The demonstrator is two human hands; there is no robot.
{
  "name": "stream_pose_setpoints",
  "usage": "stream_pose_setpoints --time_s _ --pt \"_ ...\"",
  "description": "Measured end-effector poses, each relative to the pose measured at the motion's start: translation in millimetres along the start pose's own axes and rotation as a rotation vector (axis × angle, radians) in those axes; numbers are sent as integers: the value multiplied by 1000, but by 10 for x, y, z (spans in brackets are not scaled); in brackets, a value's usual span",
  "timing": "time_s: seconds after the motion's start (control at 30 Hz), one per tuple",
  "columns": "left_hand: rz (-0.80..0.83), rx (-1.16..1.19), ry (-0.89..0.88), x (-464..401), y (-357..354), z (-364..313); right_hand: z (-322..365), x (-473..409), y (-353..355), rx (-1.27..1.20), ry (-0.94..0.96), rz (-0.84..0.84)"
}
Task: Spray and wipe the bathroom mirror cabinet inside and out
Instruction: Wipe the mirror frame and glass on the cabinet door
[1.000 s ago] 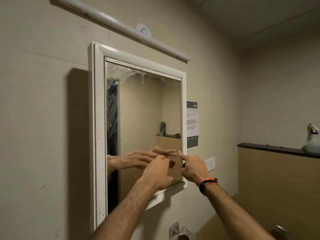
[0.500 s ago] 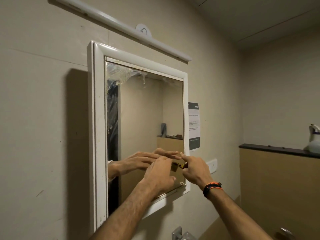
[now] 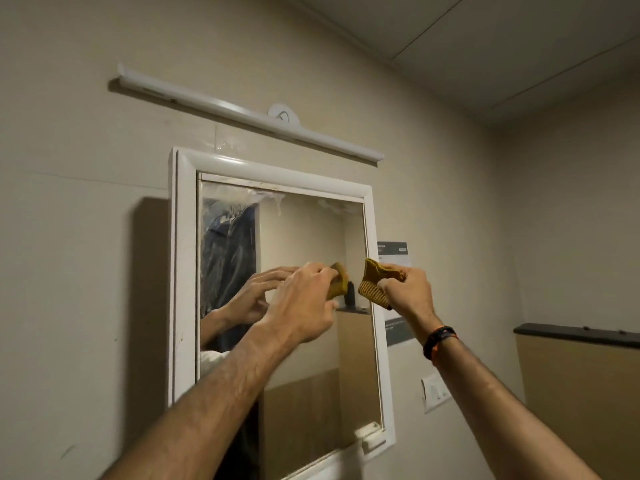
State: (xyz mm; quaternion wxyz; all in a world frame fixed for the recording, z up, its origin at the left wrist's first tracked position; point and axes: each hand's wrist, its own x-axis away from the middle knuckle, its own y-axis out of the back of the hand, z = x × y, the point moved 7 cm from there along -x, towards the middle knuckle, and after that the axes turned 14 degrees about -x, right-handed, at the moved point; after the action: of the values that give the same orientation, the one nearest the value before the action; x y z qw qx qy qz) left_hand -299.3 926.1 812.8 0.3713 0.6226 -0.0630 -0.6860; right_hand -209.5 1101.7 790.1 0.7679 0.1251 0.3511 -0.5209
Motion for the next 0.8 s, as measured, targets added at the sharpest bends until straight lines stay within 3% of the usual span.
stream_pose_setpoints --time_s 0.23,0.43,0.53,0.63,0.8 --pt "-67 -339 -2 -535 385 201 504 -470 -177 -142 168 -63" --pt "-109 -593 -7 -841 445 354 859 -749 -359 -86 489 -108" --pt "-126 -742 -9 -901 395 417 1018 -844 -532 -15 675 -91" --pt "-121 -810 -9 -900 296 473 1042 -882 -828 205 803 -14" --pt "-122 -812 3 -886 177 540 774 -1033 -1011 243 785 122"
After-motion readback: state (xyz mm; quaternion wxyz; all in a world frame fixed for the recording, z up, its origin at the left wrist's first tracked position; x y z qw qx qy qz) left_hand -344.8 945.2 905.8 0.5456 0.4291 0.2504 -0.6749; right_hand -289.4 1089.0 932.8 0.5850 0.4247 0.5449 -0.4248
